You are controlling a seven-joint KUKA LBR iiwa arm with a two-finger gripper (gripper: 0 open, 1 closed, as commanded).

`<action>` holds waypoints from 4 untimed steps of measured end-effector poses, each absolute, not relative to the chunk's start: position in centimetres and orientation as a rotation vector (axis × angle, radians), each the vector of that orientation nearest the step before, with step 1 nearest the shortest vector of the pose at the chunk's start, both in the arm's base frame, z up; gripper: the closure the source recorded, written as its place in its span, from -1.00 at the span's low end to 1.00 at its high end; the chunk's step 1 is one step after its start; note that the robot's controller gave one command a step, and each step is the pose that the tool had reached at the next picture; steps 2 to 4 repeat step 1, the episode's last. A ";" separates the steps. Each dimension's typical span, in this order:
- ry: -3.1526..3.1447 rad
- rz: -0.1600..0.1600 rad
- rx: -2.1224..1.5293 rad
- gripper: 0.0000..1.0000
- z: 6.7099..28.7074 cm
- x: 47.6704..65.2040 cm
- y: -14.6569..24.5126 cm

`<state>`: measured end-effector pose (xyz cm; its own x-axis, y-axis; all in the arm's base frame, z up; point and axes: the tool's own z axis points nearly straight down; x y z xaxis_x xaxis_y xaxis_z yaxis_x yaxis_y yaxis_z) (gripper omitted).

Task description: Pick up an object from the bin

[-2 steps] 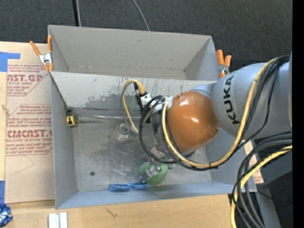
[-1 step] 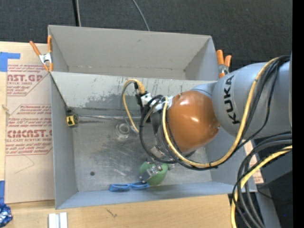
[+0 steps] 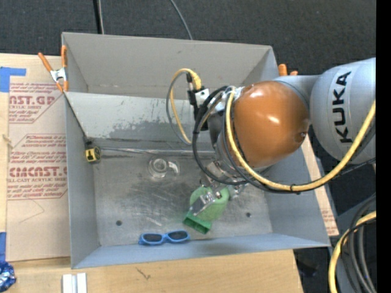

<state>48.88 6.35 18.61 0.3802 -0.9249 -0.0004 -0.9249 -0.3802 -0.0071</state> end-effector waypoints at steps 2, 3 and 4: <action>1.692 -0.001 -2.642 1.00 22.9 48.4 7.8; 1.692 -0.001 -2.642 1.00 22.9 48.4 7.8; 1.692 -0.001 -2.642 1.00 22.9 48.4 7.8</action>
Offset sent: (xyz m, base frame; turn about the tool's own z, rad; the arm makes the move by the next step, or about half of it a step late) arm -0.0045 0.0123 0.0406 -0.0416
